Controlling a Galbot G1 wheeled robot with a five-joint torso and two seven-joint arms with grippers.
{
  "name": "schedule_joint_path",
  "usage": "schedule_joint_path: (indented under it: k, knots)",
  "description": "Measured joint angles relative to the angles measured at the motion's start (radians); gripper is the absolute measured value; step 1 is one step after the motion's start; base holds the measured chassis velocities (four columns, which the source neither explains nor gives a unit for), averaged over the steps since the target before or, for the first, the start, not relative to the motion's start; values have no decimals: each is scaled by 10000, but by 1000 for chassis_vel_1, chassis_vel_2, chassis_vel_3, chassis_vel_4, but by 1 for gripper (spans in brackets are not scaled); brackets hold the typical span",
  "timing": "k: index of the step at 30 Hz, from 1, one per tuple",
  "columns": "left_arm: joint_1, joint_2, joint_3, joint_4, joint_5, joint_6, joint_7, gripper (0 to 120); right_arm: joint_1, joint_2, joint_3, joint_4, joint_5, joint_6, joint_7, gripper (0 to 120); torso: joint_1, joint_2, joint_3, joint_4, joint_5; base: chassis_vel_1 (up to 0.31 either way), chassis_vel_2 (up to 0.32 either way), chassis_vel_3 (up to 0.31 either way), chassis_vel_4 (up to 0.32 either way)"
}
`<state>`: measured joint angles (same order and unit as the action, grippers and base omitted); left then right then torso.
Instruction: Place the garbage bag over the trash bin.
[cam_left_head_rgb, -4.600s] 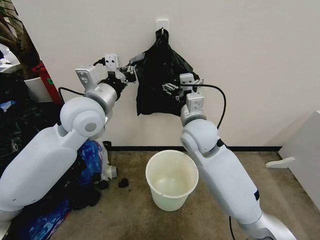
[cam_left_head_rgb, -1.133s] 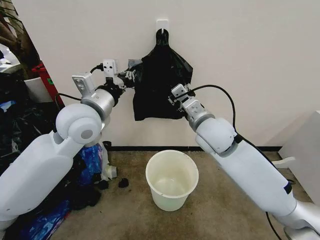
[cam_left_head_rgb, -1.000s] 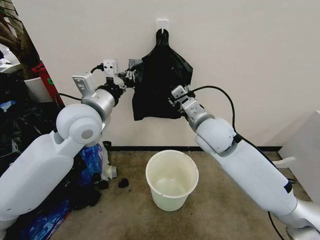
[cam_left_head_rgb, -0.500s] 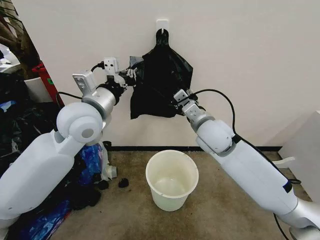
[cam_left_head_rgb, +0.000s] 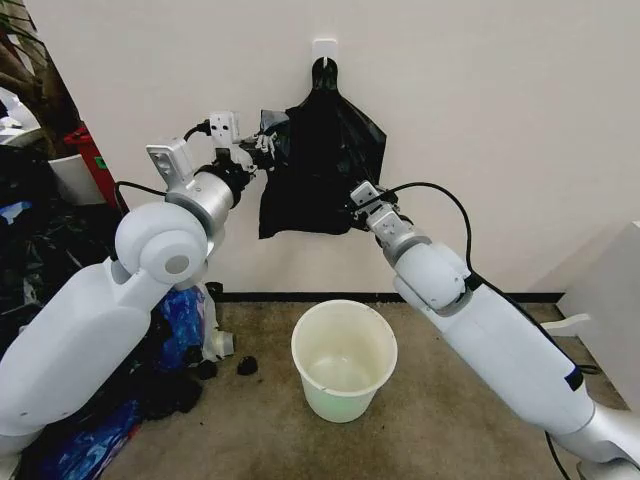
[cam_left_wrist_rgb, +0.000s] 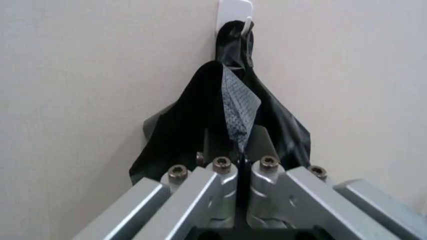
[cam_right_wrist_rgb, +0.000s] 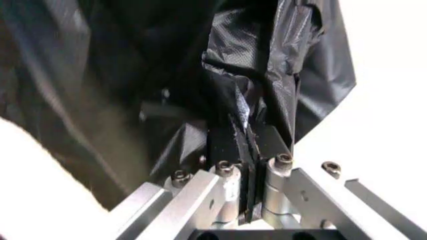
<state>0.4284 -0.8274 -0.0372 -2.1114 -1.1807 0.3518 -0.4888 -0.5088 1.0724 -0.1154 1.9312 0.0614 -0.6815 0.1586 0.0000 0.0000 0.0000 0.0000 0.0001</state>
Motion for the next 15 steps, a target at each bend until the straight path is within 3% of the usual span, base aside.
schedule_joint_path:
  k: [3,7,15]
  knots:
    - [67,31,-26,-25,0,-6,-2,0,-107,46,169,142,222,279,168,0,0,0,0,0,-1,0,0,0,0]
    - [274,113,-118,-98,-1,-57,-9,0,-374,92,445,581,2273,1157,949,0,0,0,-1,0,-1,0,0,0,0]
    - [462,184,-209,-185,-4,-184,-9,0,-610,247,881,622,4475,2969,1365,0,0,0,0,0,-1,0,0,0,0]
